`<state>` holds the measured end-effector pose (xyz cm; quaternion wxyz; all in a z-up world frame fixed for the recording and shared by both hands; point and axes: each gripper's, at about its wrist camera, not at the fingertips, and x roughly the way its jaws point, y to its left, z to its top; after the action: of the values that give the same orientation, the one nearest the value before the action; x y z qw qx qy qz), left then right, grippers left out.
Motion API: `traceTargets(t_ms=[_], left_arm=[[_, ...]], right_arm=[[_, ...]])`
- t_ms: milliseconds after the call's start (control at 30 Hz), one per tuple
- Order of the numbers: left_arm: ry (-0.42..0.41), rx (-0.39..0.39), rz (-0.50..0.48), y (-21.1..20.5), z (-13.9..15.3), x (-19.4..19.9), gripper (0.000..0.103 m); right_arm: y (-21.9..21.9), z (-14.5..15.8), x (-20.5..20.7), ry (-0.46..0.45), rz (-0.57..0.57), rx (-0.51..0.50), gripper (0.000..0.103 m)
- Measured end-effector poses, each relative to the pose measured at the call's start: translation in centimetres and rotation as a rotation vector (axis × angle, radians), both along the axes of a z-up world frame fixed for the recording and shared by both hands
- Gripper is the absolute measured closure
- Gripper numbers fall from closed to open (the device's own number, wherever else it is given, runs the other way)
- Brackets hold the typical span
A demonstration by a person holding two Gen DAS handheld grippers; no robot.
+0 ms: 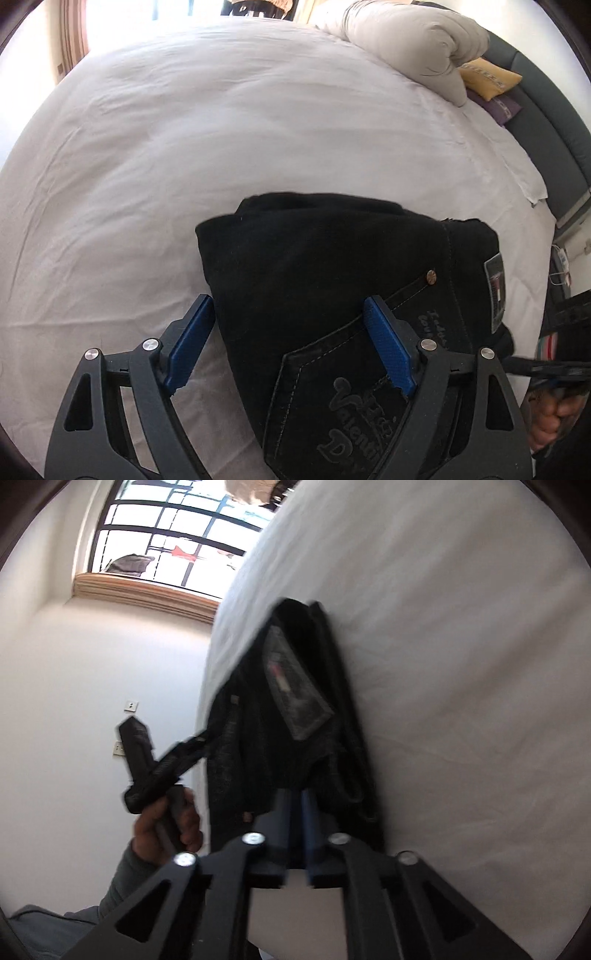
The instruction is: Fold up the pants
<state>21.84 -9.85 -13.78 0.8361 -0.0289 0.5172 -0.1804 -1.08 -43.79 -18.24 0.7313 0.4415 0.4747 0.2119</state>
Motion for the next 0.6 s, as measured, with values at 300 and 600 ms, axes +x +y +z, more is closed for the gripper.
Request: traceTargets(t_ms=[300,600], left_arm=[[0.016,0.028,0.005,-0.4,-0.7,0.0,0.019],[0.025,0.063,0.005,-1.9,-1.6,1.1,0.013]], right_arm=[[4.3,1.0,1.6,0.007,0.135,-0.053,0.051],[1.1,1.3,-1.4,0.027,0.122,-0.109,0.074]])
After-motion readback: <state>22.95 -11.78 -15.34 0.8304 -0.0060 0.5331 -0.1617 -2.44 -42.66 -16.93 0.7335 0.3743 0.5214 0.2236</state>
